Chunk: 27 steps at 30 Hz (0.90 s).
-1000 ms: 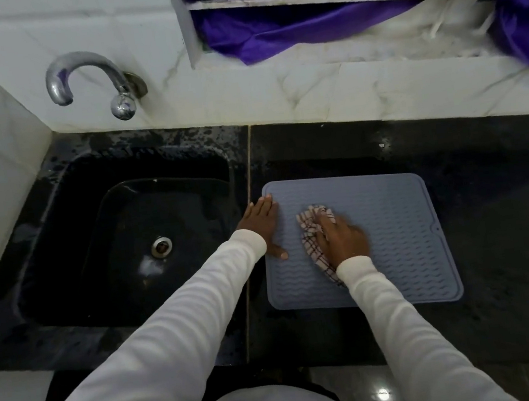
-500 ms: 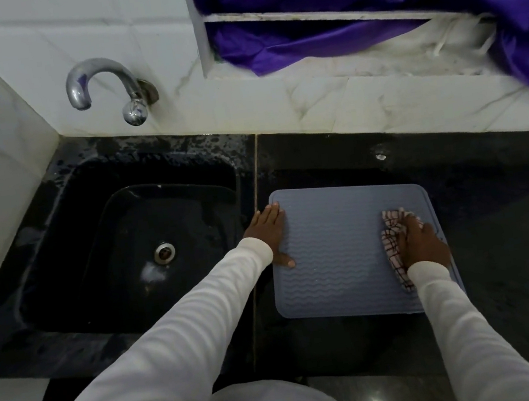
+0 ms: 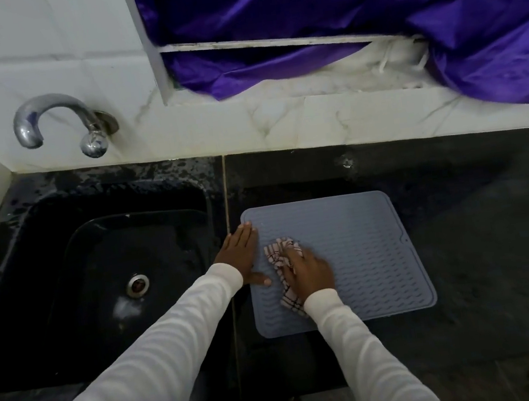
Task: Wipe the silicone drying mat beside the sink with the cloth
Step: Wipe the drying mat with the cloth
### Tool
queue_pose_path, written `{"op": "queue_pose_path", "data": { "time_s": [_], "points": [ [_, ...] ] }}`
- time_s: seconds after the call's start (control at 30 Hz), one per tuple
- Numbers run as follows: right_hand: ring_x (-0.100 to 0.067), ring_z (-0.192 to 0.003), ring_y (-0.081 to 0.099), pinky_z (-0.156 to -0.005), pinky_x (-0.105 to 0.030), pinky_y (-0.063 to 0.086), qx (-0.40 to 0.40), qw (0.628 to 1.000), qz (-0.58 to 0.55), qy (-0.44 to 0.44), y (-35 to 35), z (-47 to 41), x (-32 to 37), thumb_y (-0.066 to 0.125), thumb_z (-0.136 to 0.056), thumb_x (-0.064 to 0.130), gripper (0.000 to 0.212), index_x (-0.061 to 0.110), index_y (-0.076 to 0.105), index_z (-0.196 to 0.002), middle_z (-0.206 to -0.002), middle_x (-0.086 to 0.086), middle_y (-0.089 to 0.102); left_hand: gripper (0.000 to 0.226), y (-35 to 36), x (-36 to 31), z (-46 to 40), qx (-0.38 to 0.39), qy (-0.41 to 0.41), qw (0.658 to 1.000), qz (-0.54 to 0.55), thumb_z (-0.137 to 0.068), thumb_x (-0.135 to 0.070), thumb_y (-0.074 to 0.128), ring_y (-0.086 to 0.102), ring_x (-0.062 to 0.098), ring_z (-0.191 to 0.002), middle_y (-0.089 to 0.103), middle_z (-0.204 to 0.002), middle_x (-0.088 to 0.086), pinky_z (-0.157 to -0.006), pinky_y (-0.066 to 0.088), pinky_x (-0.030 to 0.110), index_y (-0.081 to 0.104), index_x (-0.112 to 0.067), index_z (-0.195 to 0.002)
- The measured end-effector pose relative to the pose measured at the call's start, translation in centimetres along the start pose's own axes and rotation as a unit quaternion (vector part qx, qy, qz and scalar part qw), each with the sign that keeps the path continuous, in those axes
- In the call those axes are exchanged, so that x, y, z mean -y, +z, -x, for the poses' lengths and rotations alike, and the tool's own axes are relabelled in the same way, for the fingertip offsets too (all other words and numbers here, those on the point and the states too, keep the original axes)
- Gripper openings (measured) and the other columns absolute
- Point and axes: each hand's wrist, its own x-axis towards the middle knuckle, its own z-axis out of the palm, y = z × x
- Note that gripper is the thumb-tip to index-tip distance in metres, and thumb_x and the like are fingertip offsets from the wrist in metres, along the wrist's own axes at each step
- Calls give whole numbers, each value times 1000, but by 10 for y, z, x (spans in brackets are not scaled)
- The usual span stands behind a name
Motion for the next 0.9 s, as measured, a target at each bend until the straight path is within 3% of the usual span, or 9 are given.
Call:
{"op": "queue_pose_path", "data": {
  "time_s": [0.23,0.43,0.67,0.8,0.9],
  "points": [
    [-34,-74,67,-63,-40,53,-54,996,56,53,-9,3,-75,35,-87,40,50,19,62,-123,-100,-15,68,134,2,6,0,4,13,1000,12,-65,-77,65,-17,20,-148,-21,-161,5,-121,-5,46,-17,-15,-152],
    [-39,-90,63,-76,-44,50,-37,990,68,121,-29,8,-142,47,-95,35,43,20,51,-135,-116,-19,61,133,1,6,-1,4,13,1000,-4,-66,-79,62,-16,20,-148,-21,-160,4,-120,-5,47,-17,-15,-152],
    [-41,-95,61,-87,-47,47,-38,972,62,223,-52,13,-208,43,-96,38,48,25,41,-143,-120,-21,56,133,2,5,-1,0,8,1000,-8,-65,-79,62,-15,20,-148,-21,-161,3,-120,-6,47,-17,-16,-152],
    [-41,-102,61,-90,-50,44,-49,960,24,273,-62,13,-221,43,-95,40,50,29,36,-143,-125,-19,56,134,-1,1,-1,8,-3,1000,-15,-65,-77,64,-15,21,-148,-20,-161,5,-120,-5,45,-16,-14,-152],
    [-41,-99,62,-87,-48,49,-60,956,-40,286,-64,7,-196,50,-92,43,48,27,43,-137,-125,-18,58,134,-7,-4,-2,26,-9,999,-31,-67,-73,67,-14,24,-149,-19,-161,9,-121,-1,44,-16,-11,-152]
  ]
}}
